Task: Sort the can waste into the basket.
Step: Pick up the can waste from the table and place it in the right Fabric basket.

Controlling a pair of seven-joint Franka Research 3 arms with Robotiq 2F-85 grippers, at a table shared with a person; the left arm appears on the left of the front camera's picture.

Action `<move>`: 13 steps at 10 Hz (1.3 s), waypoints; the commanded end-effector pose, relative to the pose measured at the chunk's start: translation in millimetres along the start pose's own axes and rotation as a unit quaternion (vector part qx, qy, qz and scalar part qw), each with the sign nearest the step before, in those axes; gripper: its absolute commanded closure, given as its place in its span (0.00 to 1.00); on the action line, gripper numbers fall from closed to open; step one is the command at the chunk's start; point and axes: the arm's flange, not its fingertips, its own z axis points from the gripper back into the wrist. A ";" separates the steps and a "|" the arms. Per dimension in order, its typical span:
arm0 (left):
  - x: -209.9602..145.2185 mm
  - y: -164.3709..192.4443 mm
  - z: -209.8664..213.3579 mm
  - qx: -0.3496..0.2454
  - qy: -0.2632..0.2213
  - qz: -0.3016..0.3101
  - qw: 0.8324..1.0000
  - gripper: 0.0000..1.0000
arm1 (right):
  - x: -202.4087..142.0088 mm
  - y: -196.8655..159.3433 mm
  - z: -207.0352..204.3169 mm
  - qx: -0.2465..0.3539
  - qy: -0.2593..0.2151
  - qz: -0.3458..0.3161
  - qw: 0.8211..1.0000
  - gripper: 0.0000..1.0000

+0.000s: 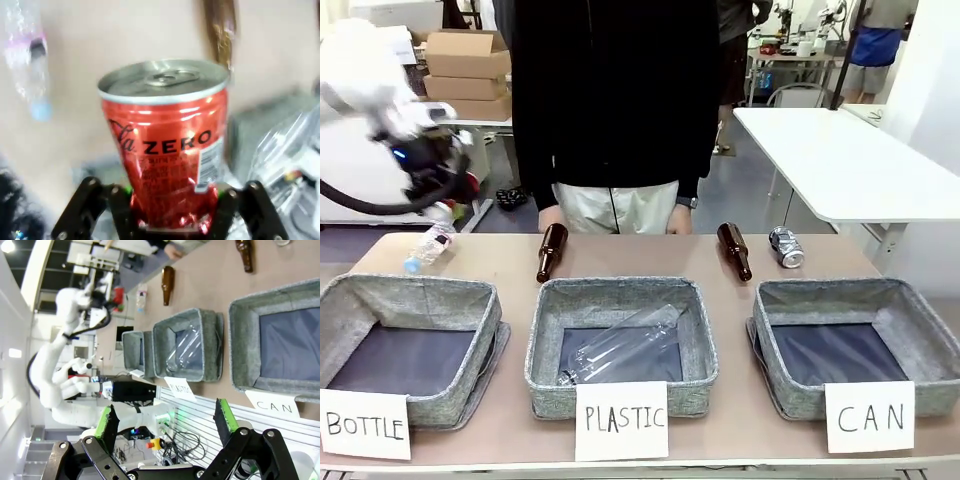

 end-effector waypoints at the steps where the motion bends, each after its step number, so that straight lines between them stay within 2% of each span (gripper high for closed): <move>1: -143.5 -39.8 67.3 -0.024 -0.014 -0.068 0.997 1.00 | 2.1 0.8 -0.4 0.012 -0.003 0.012 1.000 0.00; 3: -249.6 -75.6 74.7 -0.005 -0.055 -0.144 0.988 1.00 | 2.1 0.8 -0.4 0.012 -0.003 0.012 1.000 0.00; 4: -283.0 -81.9 69.4 -0.005 -0.059 -0.170 0.984 1.00 | 2.1 0.8 -0.4 0.012 -0.003 0.012 1.000 0.00; 6: -308.6 -69.4 68.2 -0.038 -0.078 -0.166 0.982 1.00 | 2.1 0.8 -0.4 0.012 -0.003 0.012 1.000 0.00; 7: -286.2 -82.0 84.8 -0.021 -0.048 -0.165 0.985 1.00 | 2.1 0.8 -0.4 0.012 -0.003 0.012 1.000 0.00; 9: -286.2 -82.0 84.8 -0.021 -0.048 -0.165 0.985 1.00 | 2.1 0.8 -0.4 0.012 -0.003 0.012 1.000 0.00; 10: -310.8 -83.4 75.9 -0.029 -0.063 -0.176 0.982 0.81 | 0.1 -0.2 0.4 -0.001 -0.001 -0.001 1.000 0.00; 11: -275.0 -111.5 41.9 -0.089 -0.048 -0.275 0.956 0.81 | -8.0 1.0 20.2 -0.008 -0.004 0.001 1.000 0.00; 12: -237.1 -168.9 12.4 -0.078 -0.038 -0.349 0.933 0.81 | -18.2 -7.1 51.4 -0.019 -0.030 -0.011 0.999 0.00; 13: -213.0 -232.5 -5.4 -0.075 -0.022 -0.437 0.896 0.81 | -29.9 -22.0 84.2 -0.023 -0.058 -0.035 0.997 0.00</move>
